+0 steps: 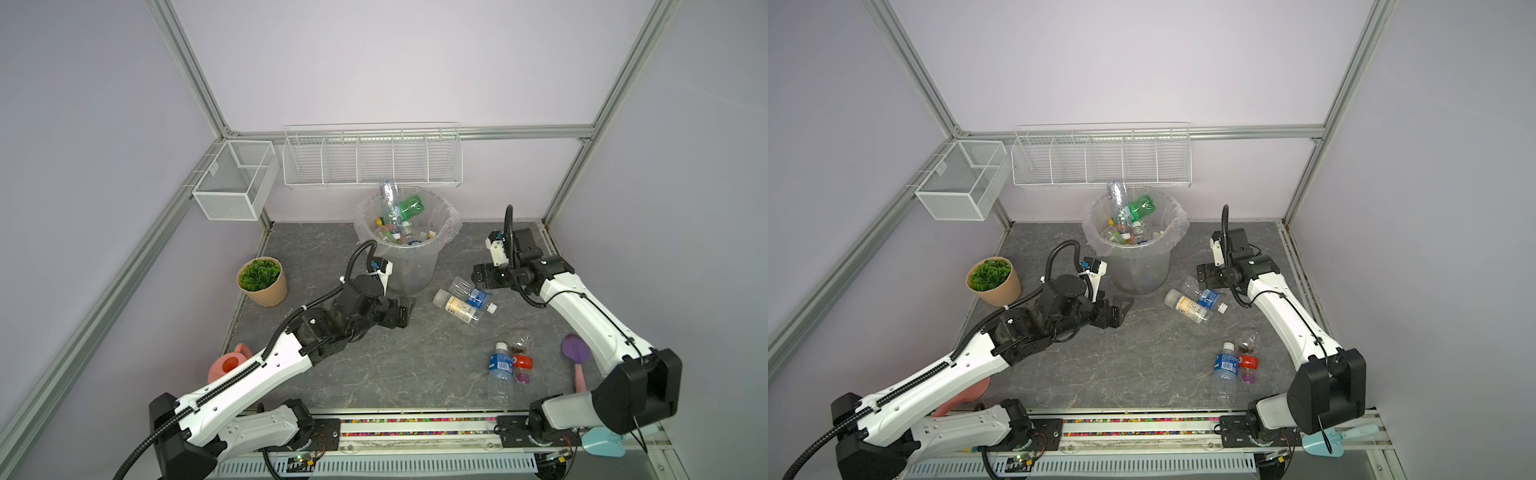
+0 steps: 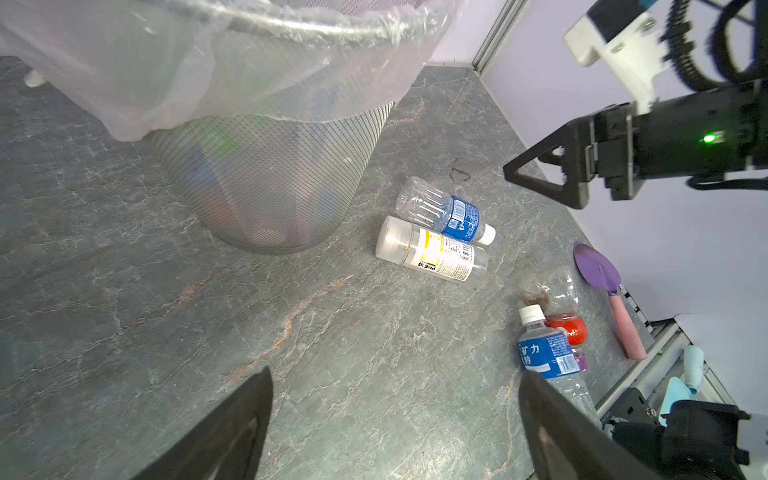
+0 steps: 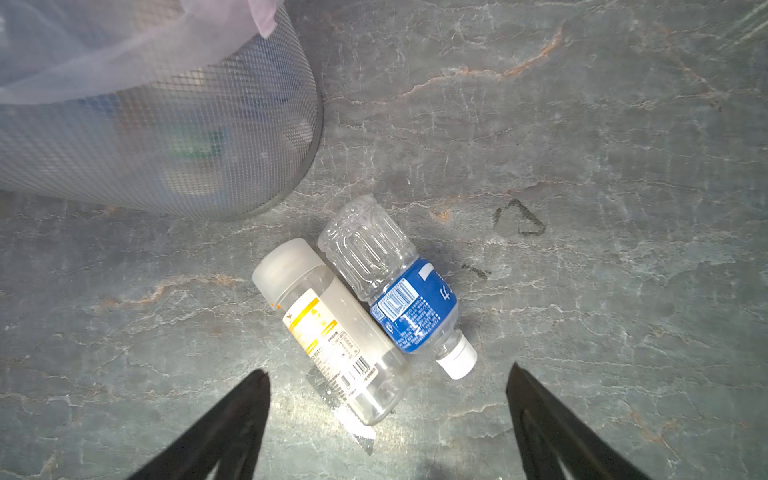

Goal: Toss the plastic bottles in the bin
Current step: 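Lower the right gripper onto the blue-label water bottle and close it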

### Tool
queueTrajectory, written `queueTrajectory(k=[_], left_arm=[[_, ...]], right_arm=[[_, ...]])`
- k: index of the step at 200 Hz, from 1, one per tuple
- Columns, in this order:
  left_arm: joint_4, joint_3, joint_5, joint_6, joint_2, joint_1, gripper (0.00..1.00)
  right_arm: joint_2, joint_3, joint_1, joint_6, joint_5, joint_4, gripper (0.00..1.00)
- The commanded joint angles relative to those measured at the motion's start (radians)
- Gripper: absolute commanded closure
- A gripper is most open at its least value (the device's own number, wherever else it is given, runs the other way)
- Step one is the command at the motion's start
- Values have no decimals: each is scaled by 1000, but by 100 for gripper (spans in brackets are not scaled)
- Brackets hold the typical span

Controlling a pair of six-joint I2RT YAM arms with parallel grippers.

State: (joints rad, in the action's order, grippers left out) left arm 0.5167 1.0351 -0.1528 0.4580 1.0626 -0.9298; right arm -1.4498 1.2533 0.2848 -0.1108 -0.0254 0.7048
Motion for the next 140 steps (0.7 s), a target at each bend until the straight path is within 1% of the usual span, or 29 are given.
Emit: queueTrajectory(k=[1,20,63,102,140], left_arm=[[23,-29,-59,-2,-65,-1,7],[26,-56,-68,5,-106,11,6],[46,-80,-60,12,-150,53,6],[61,-92,-41,8,-187,98,6],[74,-103,-45,9,-210,107,6]], right_arm=[[-39,4,-4,56,29,-38,10],[-79,-5,-3,85,46,-71,11],[-145,-18,1,108,50,-112,11],[-206,-3,10,139,52,-110,11],[-263,14,25,160,42,-100,11]])
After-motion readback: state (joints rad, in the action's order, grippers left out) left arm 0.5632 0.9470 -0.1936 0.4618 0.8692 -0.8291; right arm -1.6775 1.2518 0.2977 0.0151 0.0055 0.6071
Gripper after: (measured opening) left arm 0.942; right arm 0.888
